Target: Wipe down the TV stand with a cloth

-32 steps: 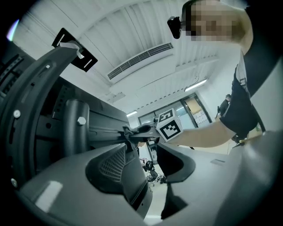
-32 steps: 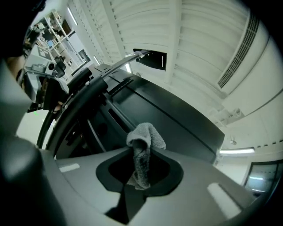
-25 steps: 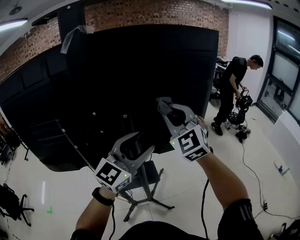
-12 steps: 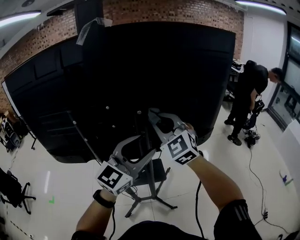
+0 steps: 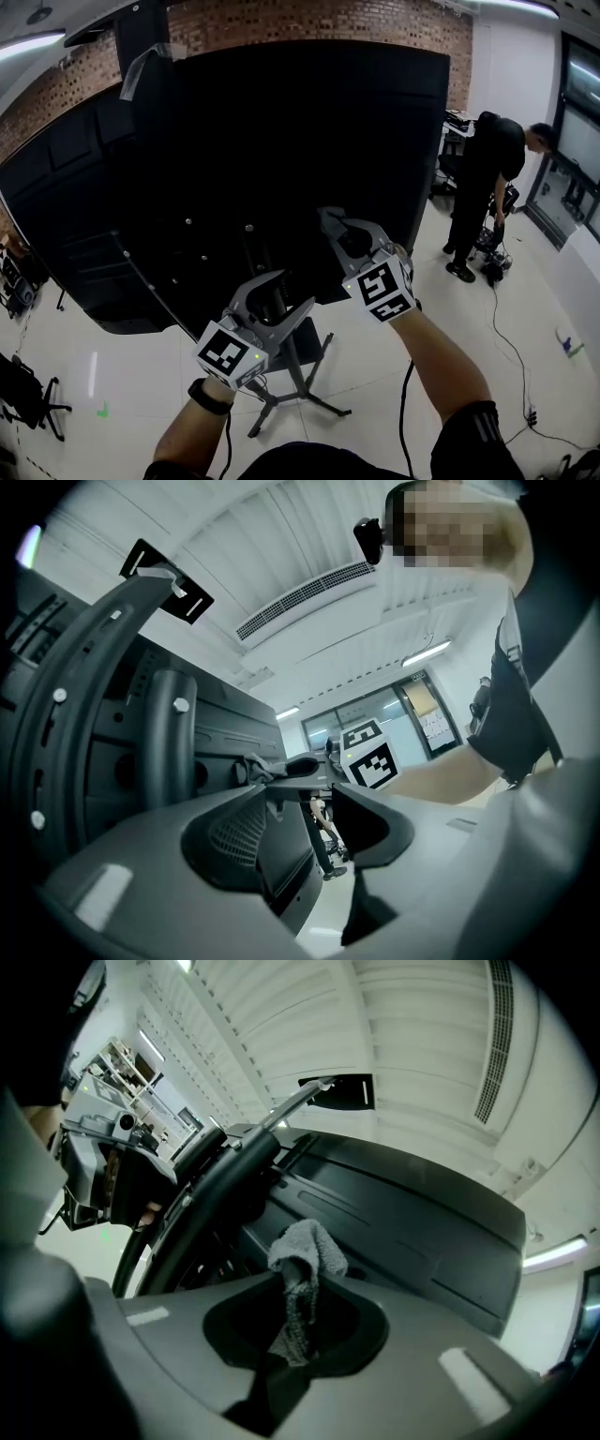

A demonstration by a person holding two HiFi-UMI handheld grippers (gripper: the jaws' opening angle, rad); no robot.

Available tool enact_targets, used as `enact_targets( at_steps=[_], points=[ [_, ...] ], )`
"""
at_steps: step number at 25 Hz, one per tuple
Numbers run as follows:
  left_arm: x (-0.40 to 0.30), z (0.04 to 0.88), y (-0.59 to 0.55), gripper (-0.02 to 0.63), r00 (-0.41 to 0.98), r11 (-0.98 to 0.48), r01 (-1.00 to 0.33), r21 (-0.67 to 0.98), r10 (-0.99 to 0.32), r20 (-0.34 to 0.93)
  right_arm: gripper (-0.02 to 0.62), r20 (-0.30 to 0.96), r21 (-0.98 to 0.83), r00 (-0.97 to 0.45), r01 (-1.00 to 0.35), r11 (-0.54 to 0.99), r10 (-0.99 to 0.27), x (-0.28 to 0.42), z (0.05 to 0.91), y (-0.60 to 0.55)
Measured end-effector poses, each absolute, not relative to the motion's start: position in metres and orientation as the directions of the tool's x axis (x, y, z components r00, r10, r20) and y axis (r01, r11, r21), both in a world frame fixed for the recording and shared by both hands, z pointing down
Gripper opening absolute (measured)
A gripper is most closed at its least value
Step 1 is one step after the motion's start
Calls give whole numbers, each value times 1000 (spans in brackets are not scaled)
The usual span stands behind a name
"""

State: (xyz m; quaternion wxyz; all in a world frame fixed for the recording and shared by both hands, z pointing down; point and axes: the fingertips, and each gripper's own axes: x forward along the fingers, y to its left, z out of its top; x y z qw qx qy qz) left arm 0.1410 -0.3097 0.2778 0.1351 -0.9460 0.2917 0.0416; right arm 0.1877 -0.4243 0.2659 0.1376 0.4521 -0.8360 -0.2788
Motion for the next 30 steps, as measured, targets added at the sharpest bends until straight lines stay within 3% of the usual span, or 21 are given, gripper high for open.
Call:
enact_targets(
  at_steps=[15,22,30],
  points=[
    [178,279,-303,242,847,-813,-532,-235,-510,-151,52,-45,522,-430,-779,346,-901,272,259,-433],
    [137,271,-299,242,812,-776,-583,-241,-559,-167,52,-115,546,-535,-738,397,-837,218,228,-396],
    [54,260,-282,242,764,-717,-645,-265,-616,-194,52,-150,629,-651,-644,436,-744,108,200,-353]
  ],
)
